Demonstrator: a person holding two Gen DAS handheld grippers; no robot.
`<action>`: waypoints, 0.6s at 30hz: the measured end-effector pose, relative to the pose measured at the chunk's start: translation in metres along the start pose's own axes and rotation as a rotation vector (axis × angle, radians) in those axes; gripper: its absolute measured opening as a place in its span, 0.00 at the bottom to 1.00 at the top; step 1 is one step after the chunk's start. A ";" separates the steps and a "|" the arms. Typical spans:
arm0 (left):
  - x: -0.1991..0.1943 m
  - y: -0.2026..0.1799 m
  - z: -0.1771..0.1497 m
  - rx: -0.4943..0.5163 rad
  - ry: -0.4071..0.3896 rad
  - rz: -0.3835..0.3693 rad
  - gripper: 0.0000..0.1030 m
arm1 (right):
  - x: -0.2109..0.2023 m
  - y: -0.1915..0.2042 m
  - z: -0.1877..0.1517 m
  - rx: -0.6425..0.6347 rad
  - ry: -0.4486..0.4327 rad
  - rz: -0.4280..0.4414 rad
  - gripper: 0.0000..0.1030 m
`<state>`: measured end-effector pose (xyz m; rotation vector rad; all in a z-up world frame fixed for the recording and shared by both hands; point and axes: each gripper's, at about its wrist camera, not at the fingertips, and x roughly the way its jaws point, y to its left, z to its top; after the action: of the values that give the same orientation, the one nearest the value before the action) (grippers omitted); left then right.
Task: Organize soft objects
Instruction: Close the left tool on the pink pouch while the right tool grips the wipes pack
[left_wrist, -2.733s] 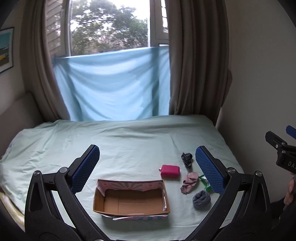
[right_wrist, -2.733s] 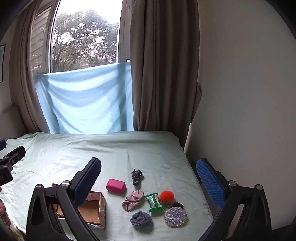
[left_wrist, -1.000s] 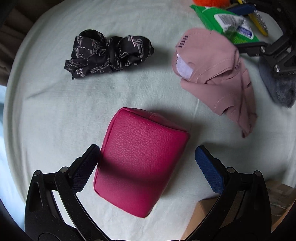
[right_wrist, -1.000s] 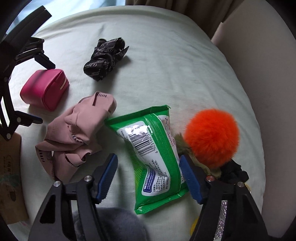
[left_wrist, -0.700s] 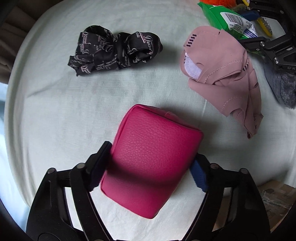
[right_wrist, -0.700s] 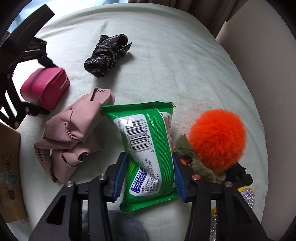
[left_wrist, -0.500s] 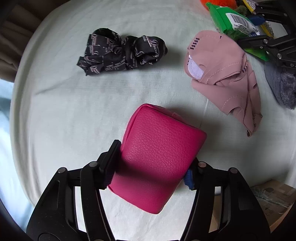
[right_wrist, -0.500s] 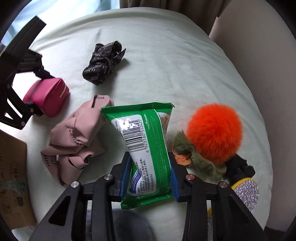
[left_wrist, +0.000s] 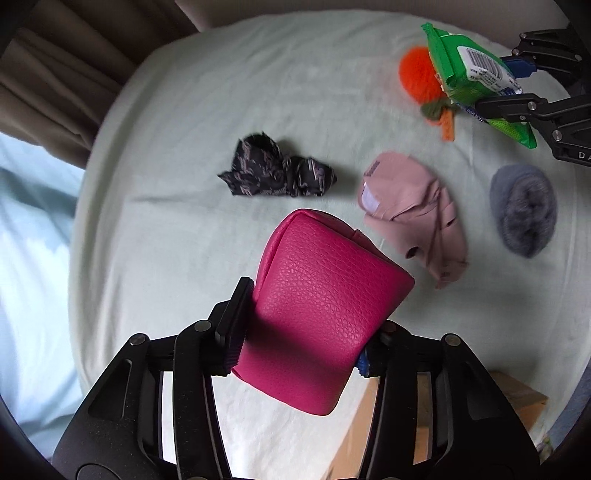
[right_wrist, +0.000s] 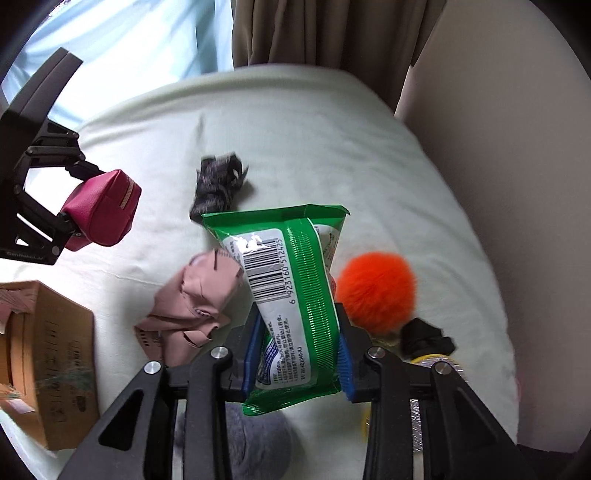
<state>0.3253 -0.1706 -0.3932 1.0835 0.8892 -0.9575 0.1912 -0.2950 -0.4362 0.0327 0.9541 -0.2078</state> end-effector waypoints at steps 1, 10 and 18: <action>-0.011 -0.006 -0.003 -0.008 -0.009 0.012 0.41 | -0.009 0.000 0.001 0.001 -0.010 -0.001 0.31; -0.126 -0.022 -0.016 -0.201 -0.077 0.117 0.41 | -0.109 0.008 0.017 -0.008 -0.103 0.058 0.31; -0.230 -0.034 -0.062 -0.519 -0.142 0.223 0.41 | -0.196 0.047 0.023 -0.119 -0.136 0.176 0.31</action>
<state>0.2096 -0.0749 -0.2050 0.6431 0.8188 -0.5640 0.1092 -0.2204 -0.2668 -0.0073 0.8220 0.0097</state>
